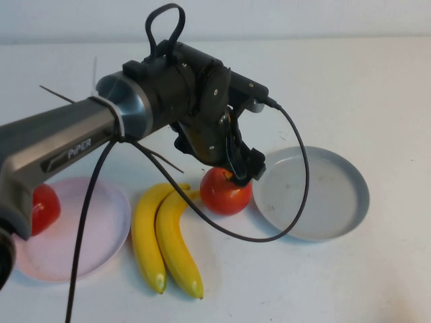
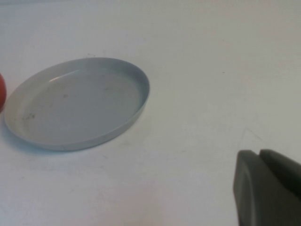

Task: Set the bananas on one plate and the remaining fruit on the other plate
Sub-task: Put one type of fruit in the left plate

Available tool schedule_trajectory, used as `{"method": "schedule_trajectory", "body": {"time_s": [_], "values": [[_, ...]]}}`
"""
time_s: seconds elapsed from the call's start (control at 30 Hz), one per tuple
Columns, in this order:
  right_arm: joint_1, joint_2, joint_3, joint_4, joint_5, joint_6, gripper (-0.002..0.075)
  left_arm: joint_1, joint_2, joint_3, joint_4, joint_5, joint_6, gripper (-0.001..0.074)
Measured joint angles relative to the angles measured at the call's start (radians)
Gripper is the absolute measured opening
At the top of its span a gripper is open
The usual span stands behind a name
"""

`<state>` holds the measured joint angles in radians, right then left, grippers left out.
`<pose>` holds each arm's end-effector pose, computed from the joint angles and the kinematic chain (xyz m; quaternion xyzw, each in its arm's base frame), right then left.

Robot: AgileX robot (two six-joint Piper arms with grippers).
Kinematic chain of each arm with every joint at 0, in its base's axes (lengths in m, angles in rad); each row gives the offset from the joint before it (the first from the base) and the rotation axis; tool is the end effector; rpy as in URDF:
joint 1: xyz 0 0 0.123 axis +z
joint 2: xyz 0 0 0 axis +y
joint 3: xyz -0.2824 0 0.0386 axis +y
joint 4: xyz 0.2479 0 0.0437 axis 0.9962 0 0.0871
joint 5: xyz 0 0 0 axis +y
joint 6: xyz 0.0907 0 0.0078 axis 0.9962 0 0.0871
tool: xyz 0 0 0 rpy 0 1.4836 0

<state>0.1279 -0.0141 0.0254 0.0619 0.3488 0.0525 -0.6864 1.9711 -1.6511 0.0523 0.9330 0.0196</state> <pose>0.0524 0.0087 0.1739 -0.0132 0.7964 0.0803 0.5993 0.3354 -0.2698 0.2479 0.3489 0.9150 -0.0434 0.1977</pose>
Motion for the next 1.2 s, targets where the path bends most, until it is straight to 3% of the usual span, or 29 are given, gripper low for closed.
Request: {"method": "schedule_trajectory", "body": {"time_s": [0.77, 0.97, 1.2], "values": [[0.0, 0.0, 0.0, 0.0, 0.0, 0.0, -0.0016, 0.0, 0.056, -0.008, 0.008, -0.018, 0.006, 0.0668], [0.0, 0.0, 0.0, 0.0, 0.0, 0.0, -0.0016, 0.0, 0.056, -0.01, 0.01, -0.005, 0.006, 0.0573], [0.0, 0.0, 0.0, 0.0, 0.0, 0.0, -0.0015, 0.0, 0.001, -0.01, 0.038, 0.04, 0.008, 0.0572]]}}
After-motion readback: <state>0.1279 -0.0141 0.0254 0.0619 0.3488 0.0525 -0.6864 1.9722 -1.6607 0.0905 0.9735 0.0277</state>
